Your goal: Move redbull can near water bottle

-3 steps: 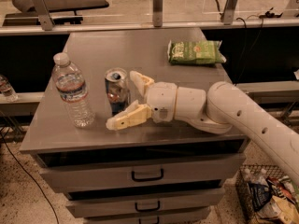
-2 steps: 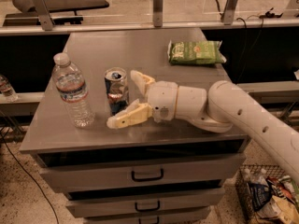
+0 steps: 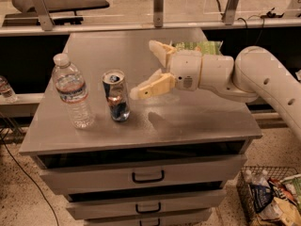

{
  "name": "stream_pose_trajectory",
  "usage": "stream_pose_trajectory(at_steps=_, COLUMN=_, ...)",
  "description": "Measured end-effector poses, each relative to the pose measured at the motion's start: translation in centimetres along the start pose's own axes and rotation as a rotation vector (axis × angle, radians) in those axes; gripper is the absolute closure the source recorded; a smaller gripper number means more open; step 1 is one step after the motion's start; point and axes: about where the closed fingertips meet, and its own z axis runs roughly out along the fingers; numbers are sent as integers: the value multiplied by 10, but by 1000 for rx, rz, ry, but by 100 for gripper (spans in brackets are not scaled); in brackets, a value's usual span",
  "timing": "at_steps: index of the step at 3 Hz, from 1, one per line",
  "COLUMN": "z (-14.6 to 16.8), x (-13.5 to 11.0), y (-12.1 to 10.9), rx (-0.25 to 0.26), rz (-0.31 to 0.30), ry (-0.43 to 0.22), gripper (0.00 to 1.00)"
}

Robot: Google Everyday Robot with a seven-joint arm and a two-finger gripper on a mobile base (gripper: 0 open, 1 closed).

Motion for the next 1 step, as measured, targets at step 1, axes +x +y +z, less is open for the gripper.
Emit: stream_pose_trajectory(at_steps=1, z=0, x=0, y=0, rx=0, rz=0, ry=0, gripper=0)
